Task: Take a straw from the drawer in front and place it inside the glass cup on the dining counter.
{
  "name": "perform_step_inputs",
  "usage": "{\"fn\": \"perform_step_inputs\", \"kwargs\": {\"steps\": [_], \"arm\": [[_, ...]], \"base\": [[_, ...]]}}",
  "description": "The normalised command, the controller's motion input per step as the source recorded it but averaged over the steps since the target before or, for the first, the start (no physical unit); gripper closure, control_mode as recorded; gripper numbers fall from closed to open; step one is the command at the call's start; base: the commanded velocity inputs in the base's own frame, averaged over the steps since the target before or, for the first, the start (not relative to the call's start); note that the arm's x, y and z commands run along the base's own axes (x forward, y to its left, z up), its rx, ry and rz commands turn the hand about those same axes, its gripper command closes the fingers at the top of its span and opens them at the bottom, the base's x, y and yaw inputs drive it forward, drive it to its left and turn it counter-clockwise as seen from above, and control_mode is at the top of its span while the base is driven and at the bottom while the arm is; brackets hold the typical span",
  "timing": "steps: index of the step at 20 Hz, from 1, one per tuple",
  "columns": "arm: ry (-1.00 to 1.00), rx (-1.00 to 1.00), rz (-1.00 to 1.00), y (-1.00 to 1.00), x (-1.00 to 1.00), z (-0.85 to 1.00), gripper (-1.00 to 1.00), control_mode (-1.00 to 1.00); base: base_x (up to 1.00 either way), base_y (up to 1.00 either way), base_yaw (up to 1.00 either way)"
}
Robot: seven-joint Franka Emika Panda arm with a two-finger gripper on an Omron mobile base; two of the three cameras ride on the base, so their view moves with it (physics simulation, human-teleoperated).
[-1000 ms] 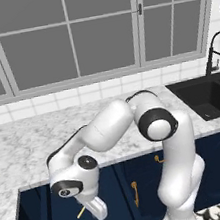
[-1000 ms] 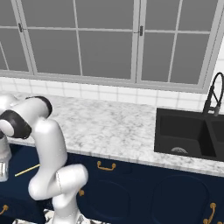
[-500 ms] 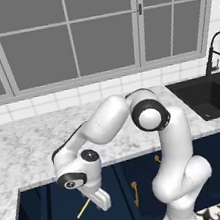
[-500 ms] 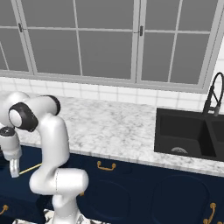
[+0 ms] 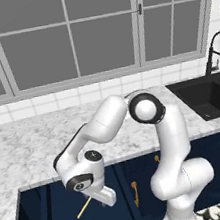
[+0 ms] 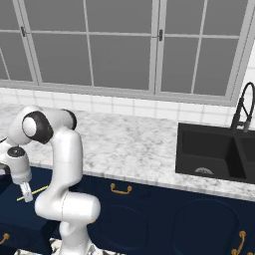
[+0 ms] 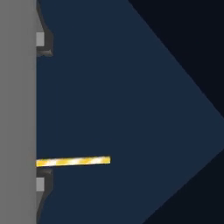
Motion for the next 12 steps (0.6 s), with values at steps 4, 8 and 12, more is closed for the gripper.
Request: {"fn": "perform_step_inputs", "kwargs": {"steps": [4, 8, 12], "arm": [[0.09, -0.25, 0.18, 0.26, 0.15, 0.00, -1.00, -1.00], [0.09, -0.24, 0.11, 0.42, 0.43, 0.34, -1.00, -1.00], [0.00, -0.22, 0.10, 0.48, 0.54, 0.49, -1.00, -1.00]], "base": [[0.00, 0.00, 0.00], [0.00, 0.00, 0.00], [0.00, 0.00, 0.00]]}}
